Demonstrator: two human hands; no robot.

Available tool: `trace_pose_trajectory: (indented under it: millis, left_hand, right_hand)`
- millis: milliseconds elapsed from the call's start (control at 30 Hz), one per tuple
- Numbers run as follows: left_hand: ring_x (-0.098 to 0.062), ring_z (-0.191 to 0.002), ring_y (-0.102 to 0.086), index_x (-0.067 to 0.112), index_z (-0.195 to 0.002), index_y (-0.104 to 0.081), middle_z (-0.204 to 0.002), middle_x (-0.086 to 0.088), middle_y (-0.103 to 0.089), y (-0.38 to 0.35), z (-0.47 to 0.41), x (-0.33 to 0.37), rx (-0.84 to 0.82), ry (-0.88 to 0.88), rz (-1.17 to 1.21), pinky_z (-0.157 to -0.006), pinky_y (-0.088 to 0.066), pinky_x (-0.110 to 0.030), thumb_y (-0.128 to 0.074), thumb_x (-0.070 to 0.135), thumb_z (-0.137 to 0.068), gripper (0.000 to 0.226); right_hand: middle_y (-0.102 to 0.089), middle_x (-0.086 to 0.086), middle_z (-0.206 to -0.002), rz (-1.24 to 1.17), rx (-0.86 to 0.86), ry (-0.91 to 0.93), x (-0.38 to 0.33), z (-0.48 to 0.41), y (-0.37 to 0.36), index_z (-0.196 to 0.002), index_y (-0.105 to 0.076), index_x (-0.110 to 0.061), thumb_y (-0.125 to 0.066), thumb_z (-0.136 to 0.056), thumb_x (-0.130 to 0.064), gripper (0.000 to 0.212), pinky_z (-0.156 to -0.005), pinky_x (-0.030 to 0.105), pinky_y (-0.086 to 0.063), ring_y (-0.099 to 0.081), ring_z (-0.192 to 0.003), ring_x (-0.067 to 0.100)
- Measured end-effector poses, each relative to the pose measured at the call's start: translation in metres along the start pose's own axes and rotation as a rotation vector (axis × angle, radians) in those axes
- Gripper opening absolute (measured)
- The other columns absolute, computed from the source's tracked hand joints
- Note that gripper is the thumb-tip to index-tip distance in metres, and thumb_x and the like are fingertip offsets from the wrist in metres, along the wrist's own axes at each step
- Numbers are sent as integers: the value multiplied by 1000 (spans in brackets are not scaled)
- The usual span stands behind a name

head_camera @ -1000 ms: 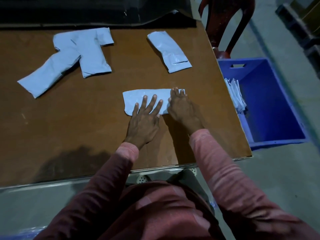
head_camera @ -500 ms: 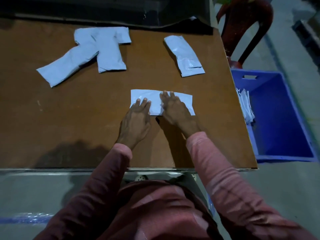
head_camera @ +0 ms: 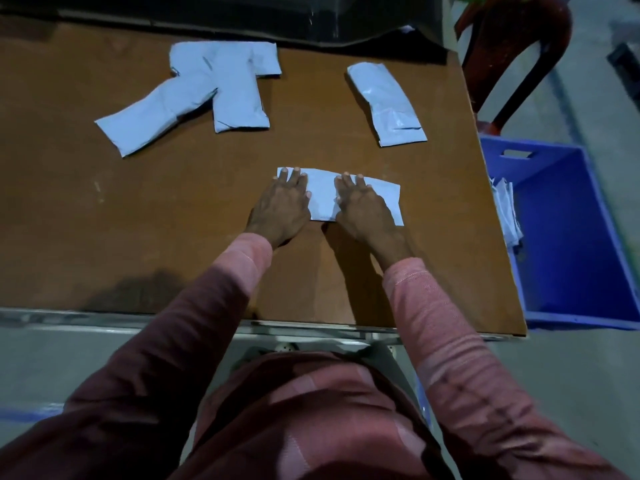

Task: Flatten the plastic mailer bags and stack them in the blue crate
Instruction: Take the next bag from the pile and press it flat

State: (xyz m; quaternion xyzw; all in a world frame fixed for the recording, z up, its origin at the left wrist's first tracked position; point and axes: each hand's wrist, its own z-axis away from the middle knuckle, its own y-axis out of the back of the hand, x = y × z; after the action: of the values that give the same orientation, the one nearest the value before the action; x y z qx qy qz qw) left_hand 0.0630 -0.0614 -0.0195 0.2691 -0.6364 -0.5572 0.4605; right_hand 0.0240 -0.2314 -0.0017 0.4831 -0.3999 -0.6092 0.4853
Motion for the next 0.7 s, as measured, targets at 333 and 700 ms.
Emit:
trace_pose_trajectory:
  millis: [333,700]
  left_hand:
    - [-34,-160,-11,2,-162,-21,-171,-17,-18,-1,10,7,10,-6,1,-129,-10,-42,-31,25,-113,55]
    - [-32,-159,-18,7,-161,-32,-167,-14,-29,-35,52,17,106,-19,76,-131,-10,-47,-27,33,-113,55]
  right_hand:
    - [-19,12,-169,-55,67,49,2,7,-6,-161,-23,-7,-33,-111,-21,53,-125,47,-16,-11,-157,36]
    - [-15,8,-170,-295,191,11,11,59,-35,-162,-24,-9,-36,-109,-18,54,-128,45,-6,-2,-159,28]
